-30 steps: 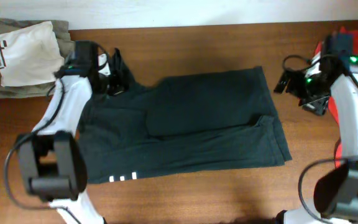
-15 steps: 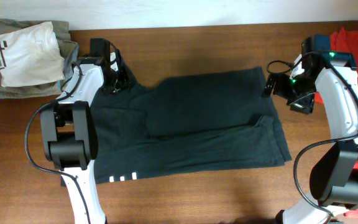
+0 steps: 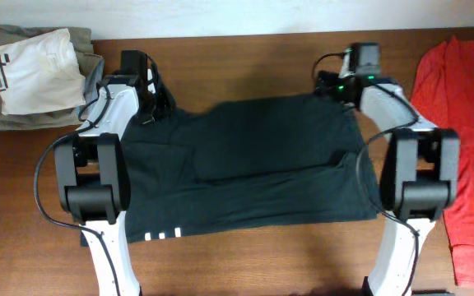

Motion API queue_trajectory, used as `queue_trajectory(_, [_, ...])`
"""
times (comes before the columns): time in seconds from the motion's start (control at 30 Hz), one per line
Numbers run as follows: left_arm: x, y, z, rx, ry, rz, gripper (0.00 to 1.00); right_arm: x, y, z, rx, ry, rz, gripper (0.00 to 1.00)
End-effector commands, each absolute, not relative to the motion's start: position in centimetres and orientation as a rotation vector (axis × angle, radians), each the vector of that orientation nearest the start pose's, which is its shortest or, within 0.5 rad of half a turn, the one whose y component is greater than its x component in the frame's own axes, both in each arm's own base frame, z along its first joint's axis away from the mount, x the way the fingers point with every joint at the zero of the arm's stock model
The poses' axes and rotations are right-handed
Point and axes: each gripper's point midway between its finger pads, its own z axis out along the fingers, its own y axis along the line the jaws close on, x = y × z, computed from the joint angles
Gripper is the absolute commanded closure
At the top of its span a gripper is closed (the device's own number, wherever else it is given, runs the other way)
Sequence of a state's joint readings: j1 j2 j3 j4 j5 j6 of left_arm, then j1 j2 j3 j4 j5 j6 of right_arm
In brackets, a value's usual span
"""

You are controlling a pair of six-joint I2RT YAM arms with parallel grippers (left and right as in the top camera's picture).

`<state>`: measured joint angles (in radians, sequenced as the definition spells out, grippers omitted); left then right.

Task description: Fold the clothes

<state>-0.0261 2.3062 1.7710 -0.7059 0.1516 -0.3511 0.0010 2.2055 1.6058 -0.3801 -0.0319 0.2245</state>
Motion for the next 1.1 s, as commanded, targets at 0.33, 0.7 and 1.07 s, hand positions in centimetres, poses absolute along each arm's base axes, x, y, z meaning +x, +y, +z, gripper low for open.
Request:
queue_trajectory(0.33, [51.1, -3.9, -1.3, -0.42, 2.84, -0.256, 0.97, 54.6, -2.5, -0.8, 0.335, 2.577, -0.11, 0.07])
queue_trajectory(0.7, [50.6, -4.0, -1.5, -0.41, 2.862, -0.252, 0.99, 54.8, -3.1, -0.6, 0.399, 2.552, -0.127, 0.74])
queue_trajectory(1.07, [49.0, -3.8, 11.5, -0.172, 2.741, -0.232, 1.0, 52.3, -6.7, 3.0, 0.594, 2.698, -0.165, 0.96])
